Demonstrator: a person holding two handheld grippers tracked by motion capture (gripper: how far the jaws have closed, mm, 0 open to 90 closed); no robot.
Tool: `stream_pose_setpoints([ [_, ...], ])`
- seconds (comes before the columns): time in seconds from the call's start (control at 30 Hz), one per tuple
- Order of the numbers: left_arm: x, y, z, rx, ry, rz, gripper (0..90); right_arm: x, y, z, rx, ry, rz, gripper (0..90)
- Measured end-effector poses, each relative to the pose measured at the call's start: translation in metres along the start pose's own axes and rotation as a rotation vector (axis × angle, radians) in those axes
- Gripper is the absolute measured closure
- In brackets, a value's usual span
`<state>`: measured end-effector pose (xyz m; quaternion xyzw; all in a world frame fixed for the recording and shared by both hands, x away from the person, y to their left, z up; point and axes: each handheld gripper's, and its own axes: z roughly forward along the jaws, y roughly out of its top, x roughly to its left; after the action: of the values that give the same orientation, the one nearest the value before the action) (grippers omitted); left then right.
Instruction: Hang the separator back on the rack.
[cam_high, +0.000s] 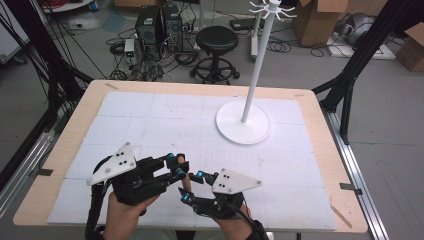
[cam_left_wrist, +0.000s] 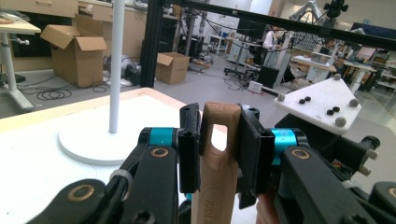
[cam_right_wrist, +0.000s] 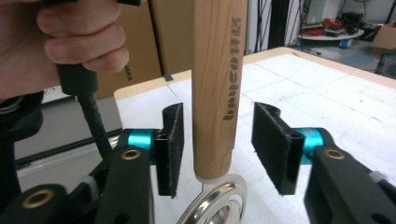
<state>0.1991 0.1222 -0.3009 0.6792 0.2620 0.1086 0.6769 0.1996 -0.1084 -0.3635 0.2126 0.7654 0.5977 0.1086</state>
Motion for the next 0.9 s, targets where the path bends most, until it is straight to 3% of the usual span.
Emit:
stream_pose_setpoints([
  [0.1, -0.001, -0.001, 0.003, -0.007, -0.006, -0.001, 71.0, 0.002, 0.000, 0.000, 0.004, -0.016, -0.014, 68.7],
  [0.23, 0.002, 0.000, 0.003, -0.007, -0.021, -0.010, 70.9, 0.004, 0.003, -0.002, 0.020, -0.045, -0.015, 69.7],
  [0.3, 0.004, 0.000, 0.002, -0.012, -0.060, -0.019, 70.0, 0.004, 0.004, -0.003, 0.024, -0.046, -0.019, 69.9],
  [0.33, 0.006, 0.000, 0.001, -0.018, -0.093, -0.026, 68.4, 0.004, 0.005, -0.003, 0.025, -0.034, -0.027, 69.9],
  [0.4, 0.009, -0.001, -0.001, -0.033, -0.123, -0.034, 55.1, 0.003, 0.005, -0.004, 0.026, -0.013, -0.023, 70.0],
  [0.5, 0.015, -0.001, -0.008, -0.049, -0.174, -0.034, 47.1, 0.003, 0.005, -0.004, 0.026, 0.057, -0.024, 69.9],
  [0.57, 0.020, -0.001, -0.013, -0.053, -0.244, -0.043, 44.6, 0.002, 0.006, -0.004, 0.025, 0.110, -0.020, 69.9],
  [0.77, 0.029, -0.002, -0.030, -0.058, -0.367, -0.041, 40.7, 0.001, 0.008, -0.002, 0.016, 0.317, -0.009, 70.0],
  [0.9, 0.029, -0.007, -0.032, -0.044, -0.456, -0.040, 40.3, 0.005, 0.009, 0.001, 0.003, 0.426, -0.023, 69.9],
])
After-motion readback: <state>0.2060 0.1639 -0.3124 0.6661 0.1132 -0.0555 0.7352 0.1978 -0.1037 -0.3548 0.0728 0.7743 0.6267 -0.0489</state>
